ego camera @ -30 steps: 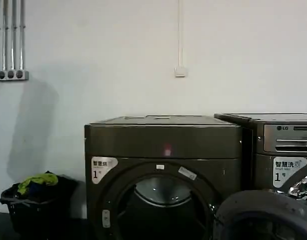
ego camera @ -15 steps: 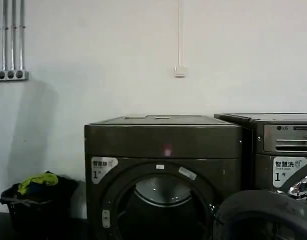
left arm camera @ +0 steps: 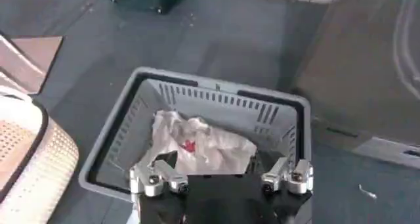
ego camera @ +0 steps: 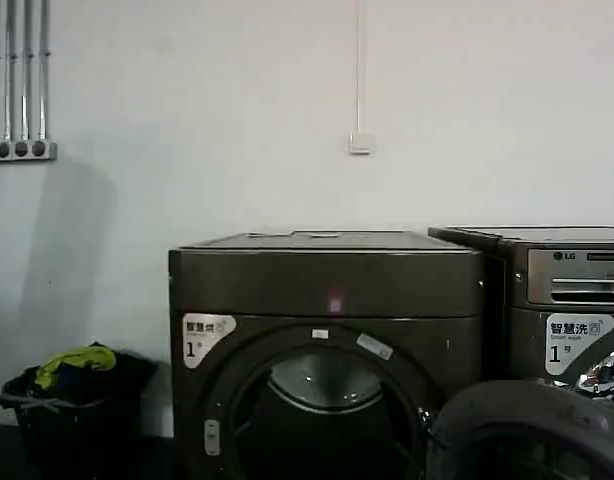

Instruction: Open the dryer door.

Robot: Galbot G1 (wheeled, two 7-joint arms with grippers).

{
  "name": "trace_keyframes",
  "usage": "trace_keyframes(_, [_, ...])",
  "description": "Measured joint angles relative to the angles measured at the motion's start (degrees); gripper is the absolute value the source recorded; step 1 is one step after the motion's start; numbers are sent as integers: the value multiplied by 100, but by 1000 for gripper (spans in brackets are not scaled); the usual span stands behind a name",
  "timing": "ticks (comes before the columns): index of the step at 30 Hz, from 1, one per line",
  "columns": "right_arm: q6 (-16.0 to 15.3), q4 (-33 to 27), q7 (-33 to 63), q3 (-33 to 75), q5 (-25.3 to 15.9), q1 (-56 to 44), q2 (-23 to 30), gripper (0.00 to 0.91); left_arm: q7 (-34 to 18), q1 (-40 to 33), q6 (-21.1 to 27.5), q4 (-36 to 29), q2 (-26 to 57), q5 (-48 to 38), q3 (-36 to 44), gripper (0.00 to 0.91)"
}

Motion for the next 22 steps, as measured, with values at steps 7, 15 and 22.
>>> trace_keyframes(7, [-5,-4,21,-12,-5,0,3,907,-72,-14,0,-5,85,-47,37,907])
trace_keyframes(15, [0,-54,7,-4,-37,-4,0,907,-88,0,0,56,90,-38,45,907])
trace_keyframes(22, [0,-57,3,6,-37,-6,-11,907,-64,5,0,83,92,-43,52,907])
